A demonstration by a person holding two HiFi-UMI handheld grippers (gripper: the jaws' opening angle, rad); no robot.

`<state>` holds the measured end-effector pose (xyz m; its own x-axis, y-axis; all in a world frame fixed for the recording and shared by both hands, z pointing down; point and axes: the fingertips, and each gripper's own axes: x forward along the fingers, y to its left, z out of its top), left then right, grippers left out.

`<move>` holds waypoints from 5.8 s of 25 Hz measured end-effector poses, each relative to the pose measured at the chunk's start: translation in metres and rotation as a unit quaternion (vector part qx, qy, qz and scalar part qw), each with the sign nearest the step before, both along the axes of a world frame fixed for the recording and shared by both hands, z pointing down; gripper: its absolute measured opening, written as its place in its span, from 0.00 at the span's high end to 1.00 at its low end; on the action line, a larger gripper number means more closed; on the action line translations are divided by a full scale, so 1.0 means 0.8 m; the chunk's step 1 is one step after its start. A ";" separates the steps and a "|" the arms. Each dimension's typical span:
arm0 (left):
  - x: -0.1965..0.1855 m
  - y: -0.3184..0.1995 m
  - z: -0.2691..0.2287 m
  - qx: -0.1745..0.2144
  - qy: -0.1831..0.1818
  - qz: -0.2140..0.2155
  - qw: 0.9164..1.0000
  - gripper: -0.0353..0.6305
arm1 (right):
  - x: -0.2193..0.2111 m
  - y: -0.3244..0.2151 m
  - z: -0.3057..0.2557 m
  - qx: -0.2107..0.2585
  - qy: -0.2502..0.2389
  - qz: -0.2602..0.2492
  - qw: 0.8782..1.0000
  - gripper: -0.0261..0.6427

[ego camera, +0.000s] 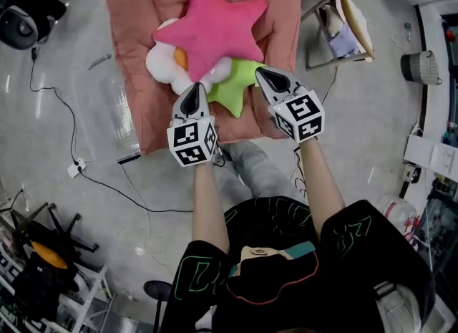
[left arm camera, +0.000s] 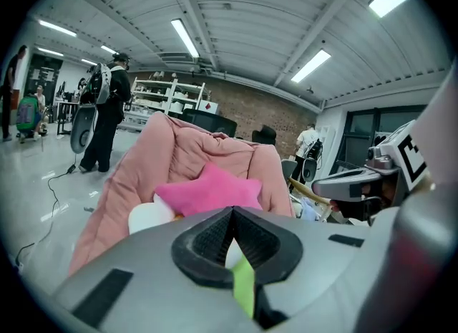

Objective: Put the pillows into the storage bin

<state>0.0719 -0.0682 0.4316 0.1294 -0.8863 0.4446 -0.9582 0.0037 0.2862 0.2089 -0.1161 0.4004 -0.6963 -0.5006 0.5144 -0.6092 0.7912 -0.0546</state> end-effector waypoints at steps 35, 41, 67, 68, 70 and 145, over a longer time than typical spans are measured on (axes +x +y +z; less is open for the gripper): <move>-0.017 -0.115 0.218 -0.166 -0.022 0.056 0.984 0.34 | -0.003 -0.131 0.255 -0.121 0.200 -0.124 0.964 0.44; -0.019 -0.129 0.239 -0.179 -0.022 0.074 0.981 0.38 | -0.019 -0.143 0.280 -0.131 0.215 -0.121 0.960 0.44; -0.028 -0.028 0.065 -0.147 -0.120 0.043 0.981 0.57 | -0.045 -0.046 0.124 -0.058 0.155 -0.156 0.974 0.63; -0.035 -0.022 0.058 -0.146 -0.122 0.035 0.981 0.57 | -0.054 -0.042 0.118 -0.054 0.151 -0.163 0.974 0.63; -0.048 -0.009 0.047 -0.145 -0.125 0.018 0.981 0.57 | -0.070 -0.034 0.107 -0.047 0.146 -0.178 0.972 0.63; -0.362 0.028 0.111 -0.069 -0.009 -0.004 0.998 0.95 | -0.385 0.015 0.165 -0.078 0.098 -0.063 0.990 0.96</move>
